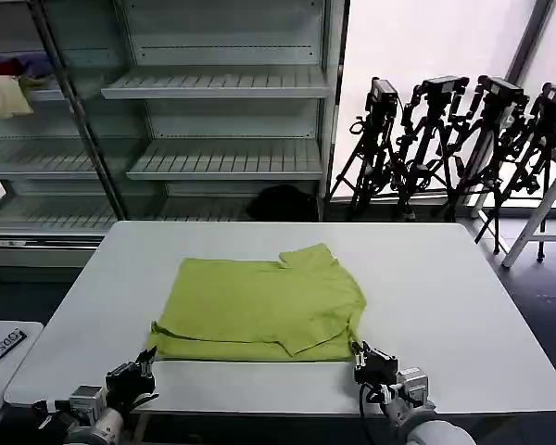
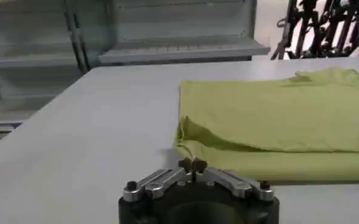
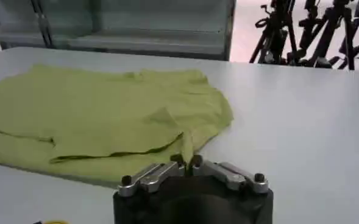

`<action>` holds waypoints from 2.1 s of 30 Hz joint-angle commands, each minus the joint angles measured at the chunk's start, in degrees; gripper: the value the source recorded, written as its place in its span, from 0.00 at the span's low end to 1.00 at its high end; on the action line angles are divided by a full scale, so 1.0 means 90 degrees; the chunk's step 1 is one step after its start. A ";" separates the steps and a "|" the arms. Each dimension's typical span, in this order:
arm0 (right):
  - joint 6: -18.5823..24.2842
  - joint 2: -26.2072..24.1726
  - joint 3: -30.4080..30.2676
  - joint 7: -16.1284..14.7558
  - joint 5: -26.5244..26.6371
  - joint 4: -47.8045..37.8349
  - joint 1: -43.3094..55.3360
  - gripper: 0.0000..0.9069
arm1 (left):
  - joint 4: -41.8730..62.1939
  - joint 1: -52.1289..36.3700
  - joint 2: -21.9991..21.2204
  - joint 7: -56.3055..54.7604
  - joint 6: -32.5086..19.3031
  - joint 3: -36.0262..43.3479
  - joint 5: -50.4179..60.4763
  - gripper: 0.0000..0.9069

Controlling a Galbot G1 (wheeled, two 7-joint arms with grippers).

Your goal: Fold and organize the clothes.

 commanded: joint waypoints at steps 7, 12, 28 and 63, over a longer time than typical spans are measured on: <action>0.0173 0.0113 0.0051 0.0235 0.0009 -0.0023 0.0122 1.00 | -0.0130 -0.0184 -0.0112 -0.0176 -0.0017 -0.0145 0.0189 1.00; 0.0194 0.0272 0.0118 0.0222 0.0064 0.0067 0.0379 1.00 | -0.0271 -0.0496 -0.0185 -0.0193 -0.0228 -0.0190 0.0037 1.00; -0.0042 0.0572 0.0012 0.0270 0.0199 -0.0861 0.2367 1.00 | 0.0702 -0.2432 0.0416 0.0028 0.0126 0.0162 -0.1187 1.00; -0.0051 0.1888 -0.0403 0.0340 -0.0510 -0.5088 0.4879 1.00 | 0.6035 -0.6307 0.1367 0.0743 0.0141 0.2364 -0.0895 1.00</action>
